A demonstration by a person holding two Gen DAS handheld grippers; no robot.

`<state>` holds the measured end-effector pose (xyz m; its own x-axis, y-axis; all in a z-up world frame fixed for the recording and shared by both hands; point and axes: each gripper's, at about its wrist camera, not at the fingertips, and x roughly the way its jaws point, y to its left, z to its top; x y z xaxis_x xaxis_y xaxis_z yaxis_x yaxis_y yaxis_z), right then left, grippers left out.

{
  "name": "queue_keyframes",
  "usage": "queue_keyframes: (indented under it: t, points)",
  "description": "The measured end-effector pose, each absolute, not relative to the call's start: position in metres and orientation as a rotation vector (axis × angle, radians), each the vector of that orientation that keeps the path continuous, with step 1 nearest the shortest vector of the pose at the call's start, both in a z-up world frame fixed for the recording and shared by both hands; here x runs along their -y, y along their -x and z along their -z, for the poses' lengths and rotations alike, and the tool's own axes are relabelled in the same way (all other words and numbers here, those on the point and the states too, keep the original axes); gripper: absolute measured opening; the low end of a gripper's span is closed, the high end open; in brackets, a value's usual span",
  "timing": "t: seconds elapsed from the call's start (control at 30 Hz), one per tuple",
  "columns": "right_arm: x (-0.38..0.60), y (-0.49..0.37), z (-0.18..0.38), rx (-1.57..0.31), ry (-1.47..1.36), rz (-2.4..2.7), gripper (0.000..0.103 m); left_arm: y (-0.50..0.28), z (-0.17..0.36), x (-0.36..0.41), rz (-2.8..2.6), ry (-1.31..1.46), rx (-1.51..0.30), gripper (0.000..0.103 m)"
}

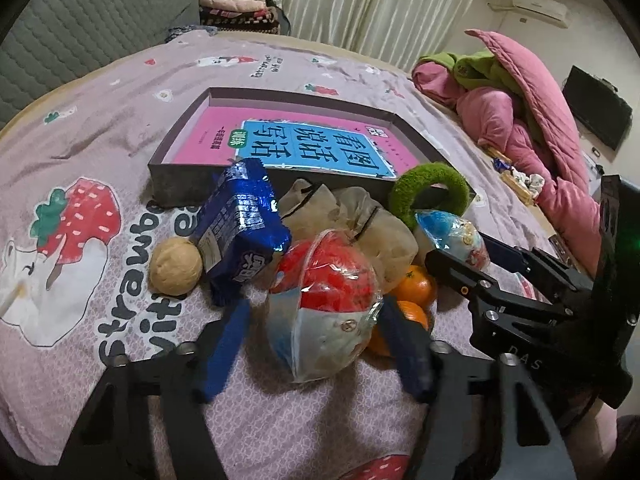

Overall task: Organize objects
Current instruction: 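Grasp the bagged red ball with left tool while right tool grasps the foil egg, then lift both held items and carry them over the grey tray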

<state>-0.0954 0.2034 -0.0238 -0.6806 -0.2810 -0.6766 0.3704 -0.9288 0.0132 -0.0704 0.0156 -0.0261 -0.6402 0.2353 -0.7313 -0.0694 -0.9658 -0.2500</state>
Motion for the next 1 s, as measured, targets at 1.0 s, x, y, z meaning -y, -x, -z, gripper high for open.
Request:
queue_keyframes:
  t: [1.0]
  points:
    - [-0.228,0.057,-0.015,-0.003,-0.718,2.695,0.059,0.042,-0.017,-0.007,-2.753,1.041,0.202,0.055]
